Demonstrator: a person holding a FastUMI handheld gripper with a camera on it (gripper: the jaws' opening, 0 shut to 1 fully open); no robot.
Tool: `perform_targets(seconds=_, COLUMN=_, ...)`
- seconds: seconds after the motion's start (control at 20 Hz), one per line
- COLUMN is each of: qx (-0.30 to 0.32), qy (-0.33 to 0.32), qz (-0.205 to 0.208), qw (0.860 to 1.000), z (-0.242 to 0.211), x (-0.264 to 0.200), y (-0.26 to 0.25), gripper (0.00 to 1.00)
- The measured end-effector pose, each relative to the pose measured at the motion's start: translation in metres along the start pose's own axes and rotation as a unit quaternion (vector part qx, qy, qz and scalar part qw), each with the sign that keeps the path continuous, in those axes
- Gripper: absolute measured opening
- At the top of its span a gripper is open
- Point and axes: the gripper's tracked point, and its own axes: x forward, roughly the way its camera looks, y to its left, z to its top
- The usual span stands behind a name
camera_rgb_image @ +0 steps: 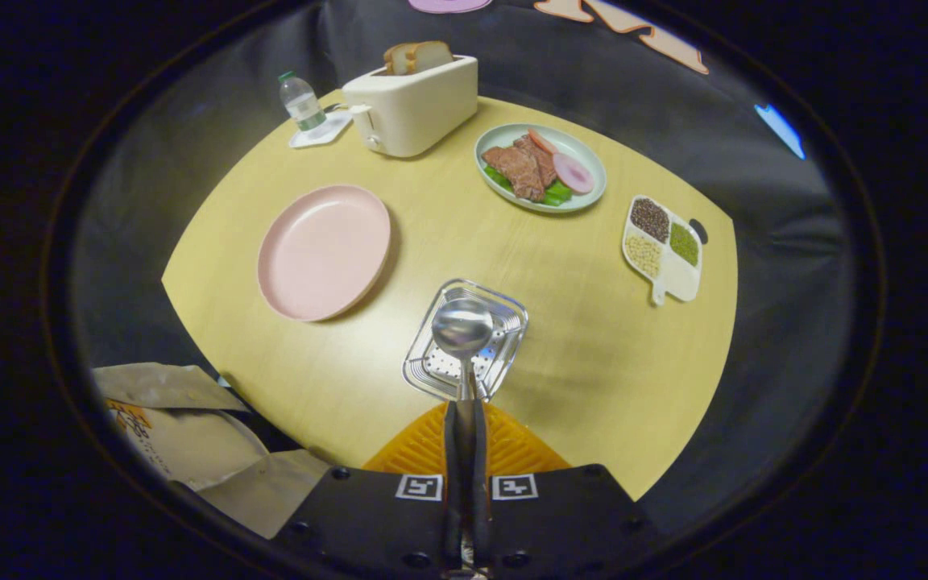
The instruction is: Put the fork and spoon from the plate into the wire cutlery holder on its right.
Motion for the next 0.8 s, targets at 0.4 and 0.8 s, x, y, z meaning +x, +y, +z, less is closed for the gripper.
perform_targets(seconds=0.4, qx=0.025, qy=-0.041, qz=0.008, qw=0.999, z=0.020, x=-0.006, y=0.005, gripper=0.69)
perform_targets(seconds=0.8, qx=0.075, qy=-0.239, qz=-0.017, qw=0.968, z=0.065, x=-0.052, y=0.031, gripper=1.00)
